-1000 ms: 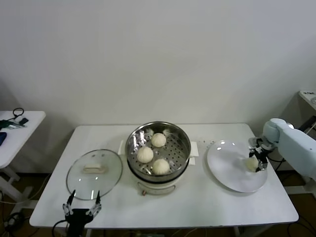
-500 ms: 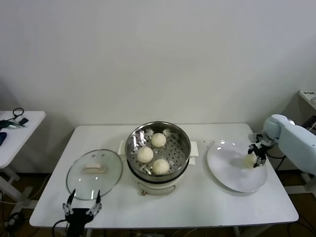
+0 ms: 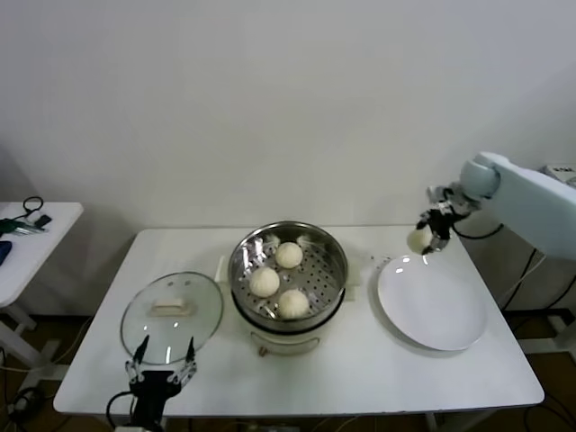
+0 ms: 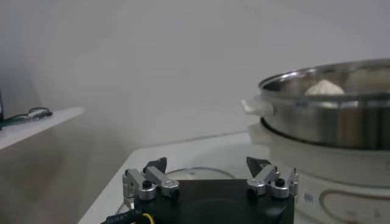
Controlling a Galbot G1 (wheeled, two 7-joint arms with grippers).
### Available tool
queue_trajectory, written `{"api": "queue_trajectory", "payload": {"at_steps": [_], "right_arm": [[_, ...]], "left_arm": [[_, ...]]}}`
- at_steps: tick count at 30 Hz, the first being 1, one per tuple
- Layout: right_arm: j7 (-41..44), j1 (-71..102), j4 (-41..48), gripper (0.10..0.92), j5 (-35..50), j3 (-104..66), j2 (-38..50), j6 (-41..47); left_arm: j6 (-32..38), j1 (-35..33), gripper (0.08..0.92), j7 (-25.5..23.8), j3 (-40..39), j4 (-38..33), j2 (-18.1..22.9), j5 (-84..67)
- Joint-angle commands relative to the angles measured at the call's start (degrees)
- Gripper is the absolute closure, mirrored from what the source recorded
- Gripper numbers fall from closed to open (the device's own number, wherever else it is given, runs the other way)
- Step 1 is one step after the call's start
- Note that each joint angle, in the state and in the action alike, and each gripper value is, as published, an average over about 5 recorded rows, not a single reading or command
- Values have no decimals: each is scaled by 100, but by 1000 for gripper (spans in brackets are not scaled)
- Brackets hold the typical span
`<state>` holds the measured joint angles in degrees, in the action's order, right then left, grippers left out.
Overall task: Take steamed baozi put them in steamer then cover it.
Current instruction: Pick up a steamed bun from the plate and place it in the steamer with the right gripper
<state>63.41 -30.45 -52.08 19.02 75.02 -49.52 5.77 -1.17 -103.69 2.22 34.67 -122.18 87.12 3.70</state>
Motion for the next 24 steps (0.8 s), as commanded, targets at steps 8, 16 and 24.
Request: {"api": "queue_trajectory", "payload": {"at_steps": [8,16,24], "right_arm": [[-780,-1999,-1477,347,3211,2058,-1379,1160],[-1206,-2080,-2023,347,3703,2593,-1810,1364],[-1483,-1714,-2105,347,3674,2620,-2125,1485]], "left_arm": [[4,-81,177,-69,-174,-163,-60,-159],[25,-76,177,-174,-156,-95,-140,-70],[42,-62,177,-163,-162,-45,-142,-82]]}}
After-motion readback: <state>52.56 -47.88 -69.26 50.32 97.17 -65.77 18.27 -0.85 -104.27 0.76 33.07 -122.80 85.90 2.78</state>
